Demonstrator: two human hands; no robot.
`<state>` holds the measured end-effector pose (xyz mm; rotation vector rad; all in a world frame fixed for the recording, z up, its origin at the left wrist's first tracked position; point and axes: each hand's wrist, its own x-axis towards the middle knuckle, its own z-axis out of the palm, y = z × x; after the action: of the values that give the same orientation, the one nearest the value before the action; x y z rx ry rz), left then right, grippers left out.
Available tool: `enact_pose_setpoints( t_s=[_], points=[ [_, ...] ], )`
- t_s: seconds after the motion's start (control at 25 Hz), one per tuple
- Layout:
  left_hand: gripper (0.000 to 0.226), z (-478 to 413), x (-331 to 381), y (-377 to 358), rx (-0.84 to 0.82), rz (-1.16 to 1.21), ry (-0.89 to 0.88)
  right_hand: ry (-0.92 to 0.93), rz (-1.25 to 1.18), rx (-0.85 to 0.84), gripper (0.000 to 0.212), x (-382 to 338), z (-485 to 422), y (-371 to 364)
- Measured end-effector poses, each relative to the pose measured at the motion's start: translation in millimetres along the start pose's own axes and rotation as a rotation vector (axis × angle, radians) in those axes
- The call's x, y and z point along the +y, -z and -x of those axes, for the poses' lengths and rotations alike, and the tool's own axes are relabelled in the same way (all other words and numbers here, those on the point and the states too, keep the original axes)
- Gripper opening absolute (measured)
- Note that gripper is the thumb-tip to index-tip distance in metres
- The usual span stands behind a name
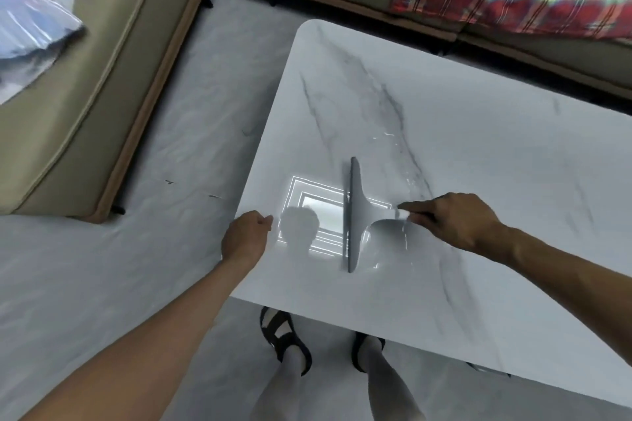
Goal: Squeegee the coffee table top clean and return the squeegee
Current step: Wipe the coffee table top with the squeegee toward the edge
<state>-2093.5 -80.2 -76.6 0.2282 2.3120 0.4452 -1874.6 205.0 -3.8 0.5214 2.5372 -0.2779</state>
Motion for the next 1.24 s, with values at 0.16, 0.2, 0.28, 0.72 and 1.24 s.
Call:
enact_pose_setpoints(
  t_s=[0.16,0.2,0.28,0.72,1.24],
  points=[
    [0.033,-7,-35,16,0.117,0.062,0.060,0.366,0.028,-0.097,0.035,-109,-66,-17],
    [0.025,-8,-44,18,0.153,0.055,0.062,0.440,0.046,-0.117,0.035,-131,-80,-25],
    [0.016,-12,-57,20,0.192,0.058,0.092,0.541,0.076,-0.131,0.036,-157,-103,-38],
    [0.060,-37,74,-48,0.046,-0.053,0.005,0.162,-0.089,-0.031,0.035,64,-136,11],
    [0.153,-117,206,-135,-0.010,-0.477,-0.085,-0.269,-0.514,0.206,0.044,218,-163,84]
  ],
)
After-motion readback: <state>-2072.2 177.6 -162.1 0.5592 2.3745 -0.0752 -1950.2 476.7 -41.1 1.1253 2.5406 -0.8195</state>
